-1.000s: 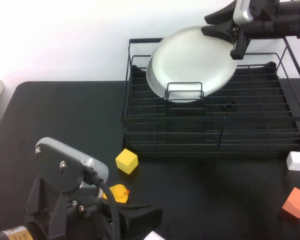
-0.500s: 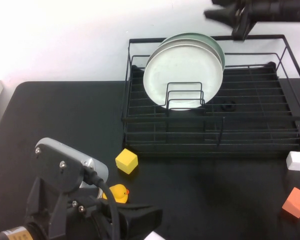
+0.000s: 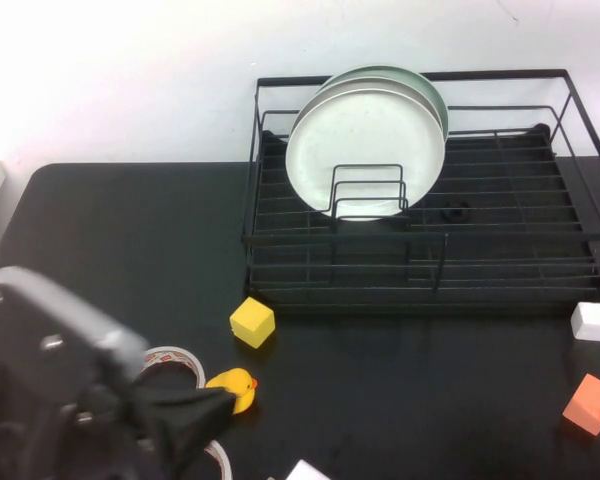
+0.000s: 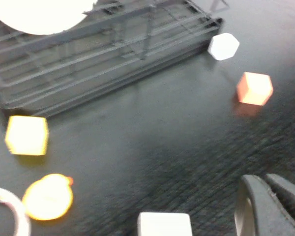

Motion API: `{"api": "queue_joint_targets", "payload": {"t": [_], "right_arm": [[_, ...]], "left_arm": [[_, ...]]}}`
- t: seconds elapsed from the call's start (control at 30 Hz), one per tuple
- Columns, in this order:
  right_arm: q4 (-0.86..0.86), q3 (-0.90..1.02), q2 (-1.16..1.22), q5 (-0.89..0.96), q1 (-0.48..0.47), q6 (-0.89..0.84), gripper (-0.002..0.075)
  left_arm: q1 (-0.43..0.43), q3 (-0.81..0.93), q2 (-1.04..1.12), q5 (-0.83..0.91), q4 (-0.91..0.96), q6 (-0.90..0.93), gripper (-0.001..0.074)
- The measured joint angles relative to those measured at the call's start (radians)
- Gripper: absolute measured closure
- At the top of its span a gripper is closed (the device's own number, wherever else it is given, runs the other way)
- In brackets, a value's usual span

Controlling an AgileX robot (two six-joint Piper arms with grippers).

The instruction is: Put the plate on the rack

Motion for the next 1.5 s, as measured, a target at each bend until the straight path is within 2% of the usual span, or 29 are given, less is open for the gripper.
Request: {"api": "queue_joint_targets", "payload": {"t": [0.2,0.37,0.53,0.8,1.07,1.2,1.5], "right_arm": [[0.031,0.315,-0.3,-0.044,-0.029,-0.147,0.0713],[0.075,0.526,-0.541,-0.053,-0.029,-0.188,0.0713],[0.083,0.727,-0.784,-0.118,-0.029,-0.194,0.0713],[0.104,0.999,-1.258,-0.259,-0.029,-0.198,0.0713],[0.112,1.107,-1.528,-0.32,-0.029,-0.135,0.0713],[0.104,1.113,-1.539,-0.302,-0.029,-0.062,0.0713],[0.007,1.115,-1.539,-0.266,-0.029,-0.038,0.0713]], "left_arm": [[0.0,0.106,-0.141,0.005,0.199,-0.212,0.0736],[0.0,0.194,-0.271,0.001,0.325,-0.343,0.0736],[0.0,0.244,-0.39,0.026,0.395,-0.371,0.0736],[0.0,0.251,-0.445,0.22,0.442,-0.375,0.0736],[0.0,0.251,-0.447,0.281,0.442,-0.375,0.0736],[0.0,0.251,-0.447,0.284,0.442,-0.377,0.0736],[0.0,0.251,-0.447,0.288,0.44,-0.39,0.0736]]}}
